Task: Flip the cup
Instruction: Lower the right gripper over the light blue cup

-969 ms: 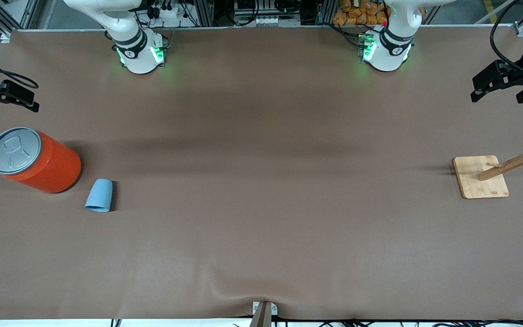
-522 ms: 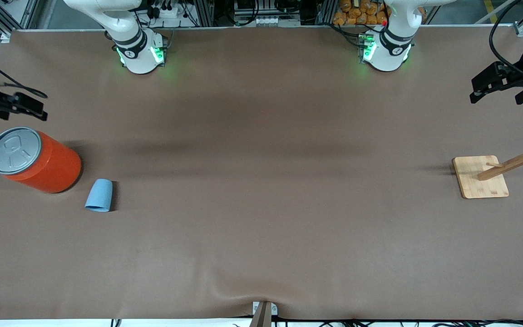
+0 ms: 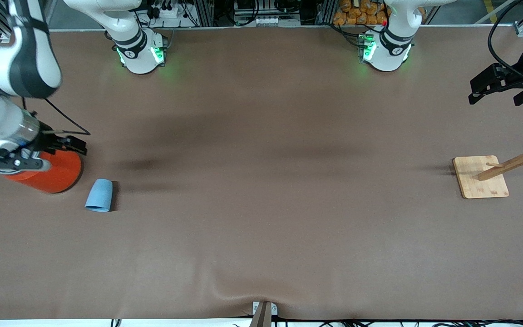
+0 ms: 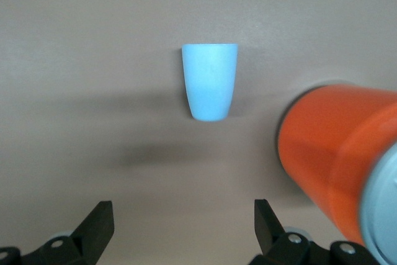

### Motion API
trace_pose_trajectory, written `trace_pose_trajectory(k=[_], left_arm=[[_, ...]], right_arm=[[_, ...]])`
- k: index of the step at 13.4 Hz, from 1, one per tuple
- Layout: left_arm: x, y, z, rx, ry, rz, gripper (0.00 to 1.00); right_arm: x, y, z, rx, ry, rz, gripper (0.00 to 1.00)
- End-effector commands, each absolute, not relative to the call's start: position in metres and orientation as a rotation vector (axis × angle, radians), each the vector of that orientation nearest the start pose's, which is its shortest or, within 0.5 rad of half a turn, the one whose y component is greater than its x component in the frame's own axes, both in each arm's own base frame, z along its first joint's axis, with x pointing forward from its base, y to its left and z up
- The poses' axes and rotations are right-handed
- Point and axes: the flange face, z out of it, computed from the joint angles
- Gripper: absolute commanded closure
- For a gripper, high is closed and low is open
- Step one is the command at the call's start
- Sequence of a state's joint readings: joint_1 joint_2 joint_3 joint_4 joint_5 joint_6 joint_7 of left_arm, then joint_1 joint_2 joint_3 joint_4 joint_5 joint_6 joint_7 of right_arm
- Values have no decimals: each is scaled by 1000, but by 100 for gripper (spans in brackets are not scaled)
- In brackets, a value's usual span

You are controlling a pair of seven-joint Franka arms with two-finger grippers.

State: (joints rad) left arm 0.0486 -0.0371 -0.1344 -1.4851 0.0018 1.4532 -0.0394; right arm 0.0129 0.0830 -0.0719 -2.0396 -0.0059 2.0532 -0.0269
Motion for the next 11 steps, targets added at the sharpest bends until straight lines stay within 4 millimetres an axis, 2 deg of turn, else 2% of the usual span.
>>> trace_pose_trajectory(k=[1, 5, 8, 11], left_arm=[[528, -46, 680, -3116, 94, -26, 0], [526, -45, 682, -3116, 89, -21, 0], [527, -46, 681, -3118, 89, -18, 0], [527, -45, 681, -3118, 89, -18, 0]], right_arm=[[576, -28, 343, -3171, 17, 99, 0], [597, -25, 266, -3182, -31, 7, 0], [612, -33, 215, -3188, -110, -79, 0], [616, -45, 203, -3188, -144, -64, 0]])
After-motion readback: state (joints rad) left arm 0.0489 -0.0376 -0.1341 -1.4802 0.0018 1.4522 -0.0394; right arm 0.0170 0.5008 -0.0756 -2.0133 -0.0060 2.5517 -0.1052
